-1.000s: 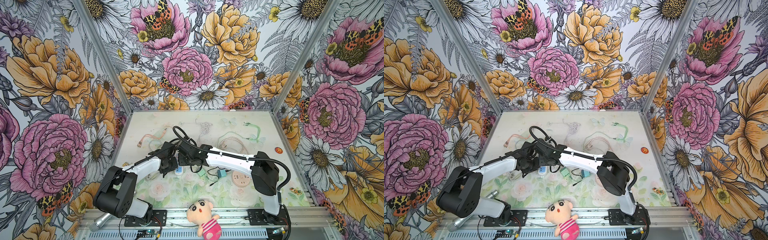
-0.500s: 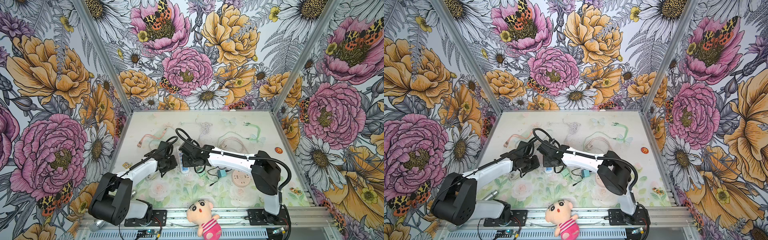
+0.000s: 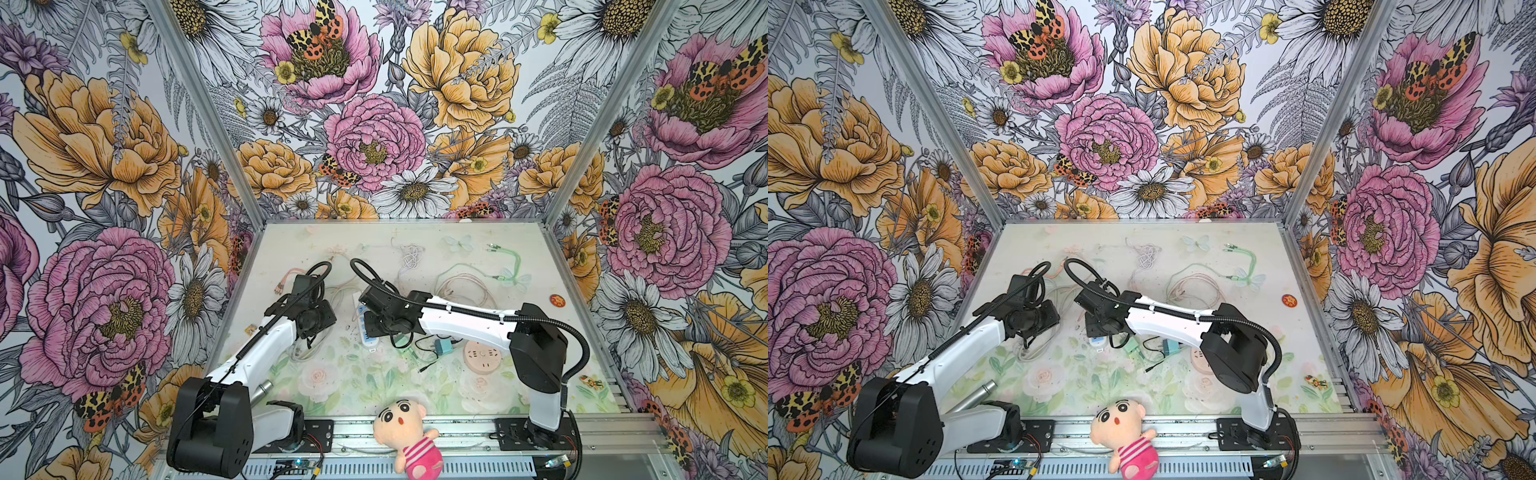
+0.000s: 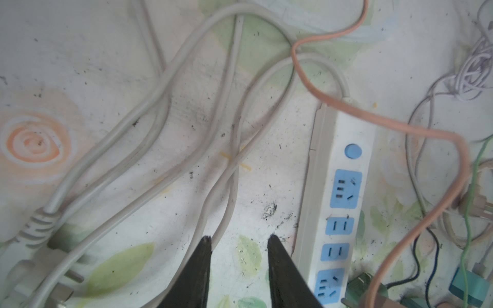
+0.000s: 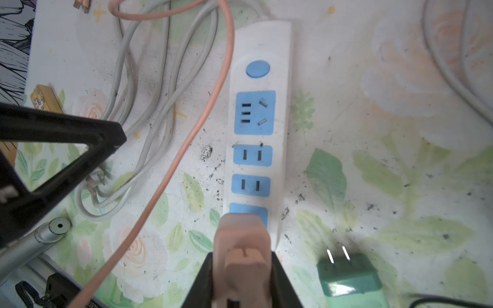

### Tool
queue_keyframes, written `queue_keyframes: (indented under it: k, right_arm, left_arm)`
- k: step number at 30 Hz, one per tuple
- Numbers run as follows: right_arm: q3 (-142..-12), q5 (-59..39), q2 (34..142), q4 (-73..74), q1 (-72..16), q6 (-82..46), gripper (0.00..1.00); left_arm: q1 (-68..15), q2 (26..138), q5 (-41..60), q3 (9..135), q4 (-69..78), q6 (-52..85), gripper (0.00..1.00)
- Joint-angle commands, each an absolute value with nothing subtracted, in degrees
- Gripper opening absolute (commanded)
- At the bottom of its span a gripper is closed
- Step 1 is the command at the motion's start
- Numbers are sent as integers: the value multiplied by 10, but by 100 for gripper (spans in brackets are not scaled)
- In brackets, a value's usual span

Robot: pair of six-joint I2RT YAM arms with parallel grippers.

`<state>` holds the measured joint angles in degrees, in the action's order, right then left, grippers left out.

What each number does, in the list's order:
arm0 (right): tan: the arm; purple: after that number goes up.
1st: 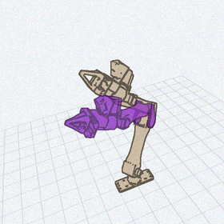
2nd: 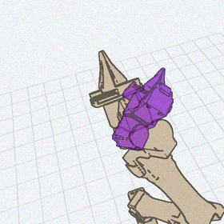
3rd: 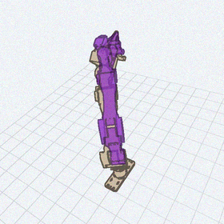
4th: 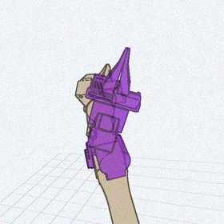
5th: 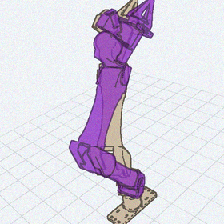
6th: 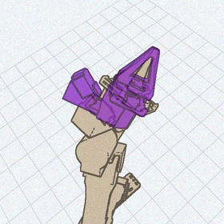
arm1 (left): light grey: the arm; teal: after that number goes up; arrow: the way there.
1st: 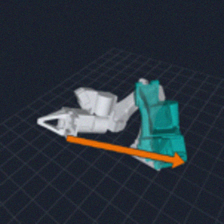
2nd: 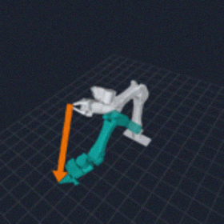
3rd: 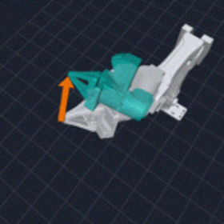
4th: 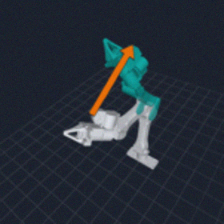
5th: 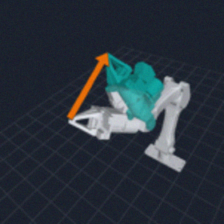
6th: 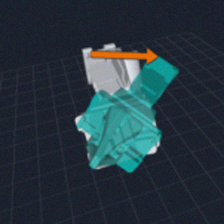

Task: Insert the plug

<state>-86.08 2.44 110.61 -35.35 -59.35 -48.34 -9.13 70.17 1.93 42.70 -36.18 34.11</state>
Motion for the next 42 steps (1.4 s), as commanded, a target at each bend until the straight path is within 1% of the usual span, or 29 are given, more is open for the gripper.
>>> queue_keyframes:
  k: [1, 13, 18, 33, 42]
  right_arm:
    - [-875, 24, 1111, -346, -598, -484, 0]
    - [-883, 49, 1136, -347, -612, -498, 0]
    - [-884, 70, 1130, -346, -613, -497, 0]
    - [-896, 92, 1106, -347, -624, -481, 0]
    - [-900, 108, 1128, -355, -625, -476, 0]
  left_arm:
    - [-81, 696, 23, 452, -364, 329, 38]
    - [-75, 708, 38, 491, -362, 317, 39]
    - [-71, 709, 38, 491, -362, 310, 39]
    - [-70, 710, 39, 485, -359, 307, 39]
    - [-70, 703, 28, 483, -360, 309, 37]
